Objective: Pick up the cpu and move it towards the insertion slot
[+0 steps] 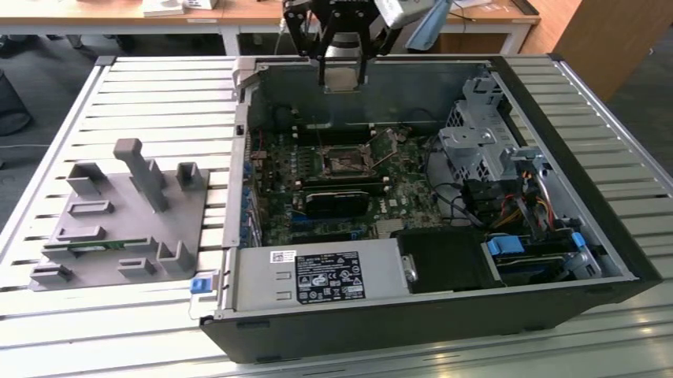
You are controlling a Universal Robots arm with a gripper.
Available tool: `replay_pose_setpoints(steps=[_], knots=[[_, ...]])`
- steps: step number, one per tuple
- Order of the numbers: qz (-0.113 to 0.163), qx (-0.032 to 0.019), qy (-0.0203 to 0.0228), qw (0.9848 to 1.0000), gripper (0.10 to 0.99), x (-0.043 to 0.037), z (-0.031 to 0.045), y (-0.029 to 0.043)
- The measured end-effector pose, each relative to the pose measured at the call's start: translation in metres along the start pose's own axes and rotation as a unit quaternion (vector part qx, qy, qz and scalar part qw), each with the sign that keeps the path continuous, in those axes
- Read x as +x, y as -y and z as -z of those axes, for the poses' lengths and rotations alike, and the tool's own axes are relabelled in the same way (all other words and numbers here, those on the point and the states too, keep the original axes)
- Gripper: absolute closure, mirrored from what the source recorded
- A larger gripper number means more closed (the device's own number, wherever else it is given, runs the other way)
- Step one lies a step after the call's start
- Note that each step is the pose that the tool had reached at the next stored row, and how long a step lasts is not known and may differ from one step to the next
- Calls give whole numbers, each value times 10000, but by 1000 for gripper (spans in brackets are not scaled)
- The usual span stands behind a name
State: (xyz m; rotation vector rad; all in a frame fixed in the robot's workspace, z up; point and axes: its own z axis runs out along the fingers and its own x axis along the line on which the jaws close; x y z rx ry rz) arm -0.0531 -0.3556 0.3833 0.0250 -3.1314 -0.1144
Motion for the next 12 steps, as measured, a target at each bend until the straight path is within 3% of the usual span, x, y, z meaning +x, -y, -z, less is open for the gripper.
replay_pose_setpoints(steps=[2,3,5,12], knots=[[0,0,0,10000,545,-53,-2,-25],[0,-1,1,10000,545,-127,-5,-59],[0,0,1,10000,545,-158,-6,-68],[0,0,1,10000,545,-167,-6,-69]])
